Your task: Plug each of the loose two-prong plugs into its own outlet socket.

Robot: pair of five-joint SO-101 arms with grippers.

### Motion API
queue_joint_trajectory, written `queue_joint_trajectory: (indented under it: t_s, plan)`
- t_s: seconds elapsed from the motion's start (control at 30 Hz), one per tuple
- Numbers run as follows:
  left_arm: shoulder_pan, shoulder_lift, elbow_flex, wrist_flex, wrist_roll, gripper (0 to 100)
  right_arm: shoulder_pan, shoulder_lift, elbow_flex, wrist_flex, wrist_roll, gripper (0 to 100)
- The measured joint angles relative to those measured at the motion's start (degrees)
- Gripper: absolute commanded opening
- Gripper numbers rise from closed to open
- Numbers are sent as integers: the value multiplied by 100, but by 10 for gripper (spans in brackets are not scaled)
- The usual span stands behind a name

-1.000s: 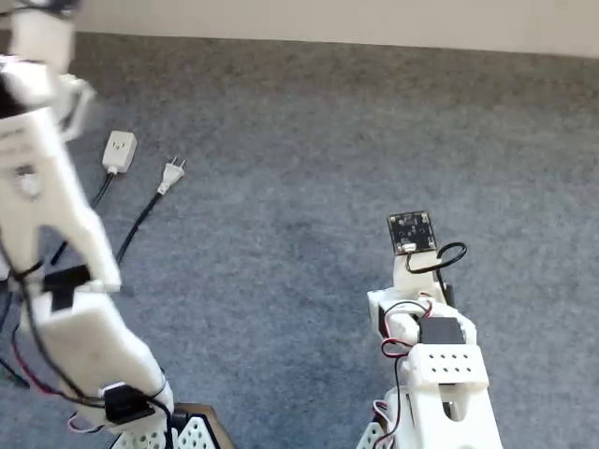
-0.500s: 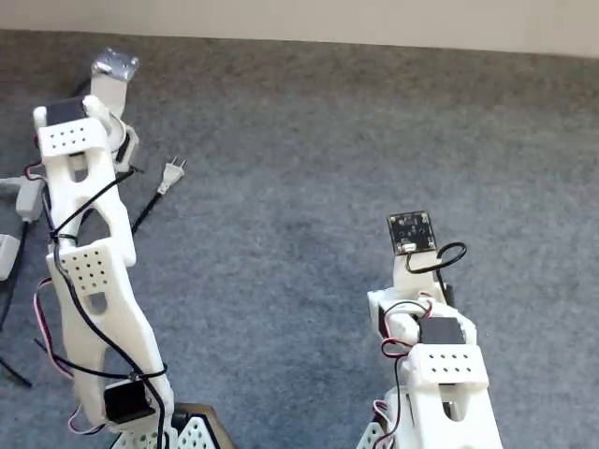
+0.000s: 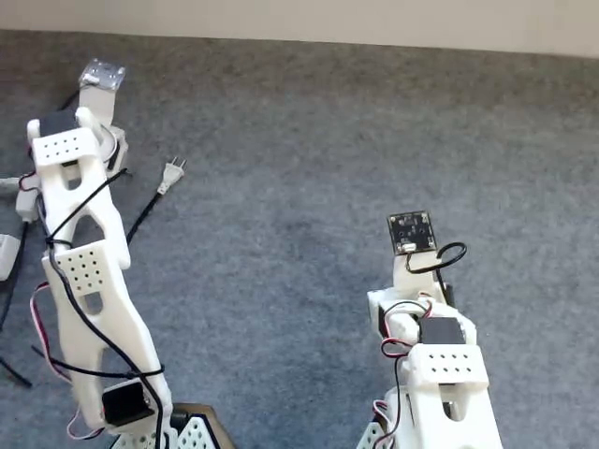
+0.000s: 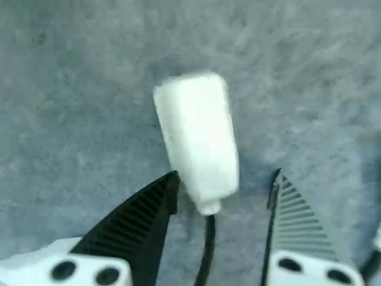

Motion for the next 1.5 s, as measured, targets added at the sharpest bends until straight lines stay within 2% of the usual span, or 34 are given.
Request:
queue_joint_trajectory:
  t_s: [0.53,0.67,0.73,0.83,0.9,1.03,1.2,1.3,1.4,1.5]
  plan:
    - [-237,79,-730,97,18,252,-281,0,123,-18,0,361]
    - [-220,149,-747,-132,0,244,-281,0,123,-18,0,361]
    - [-141,220,-756,-220,0,173,-281,0,123,-18,0,361]
    - [0,325,-765,-246,0,5,-281,0,123,-18,0,361]
    - [123,352,-765,-211,-26,15,-281,0,123,-18,0,361]
    - [255,325,-1064,492,-536,4,-281,0,123,-18,0,361]
    - [352,35,-1987,2171,-659,4,-281,0,123,-18,0,361]
    - [475,-686,-1996,2505,-677,4,-281,0,123,-18,0,361]
    - [527,-1644,-1108,2602,-677,4,-281,0,123,-18,0,361]
    - [853,-2848,536,2611,-782,4,-281,0,123,-18,0,361]
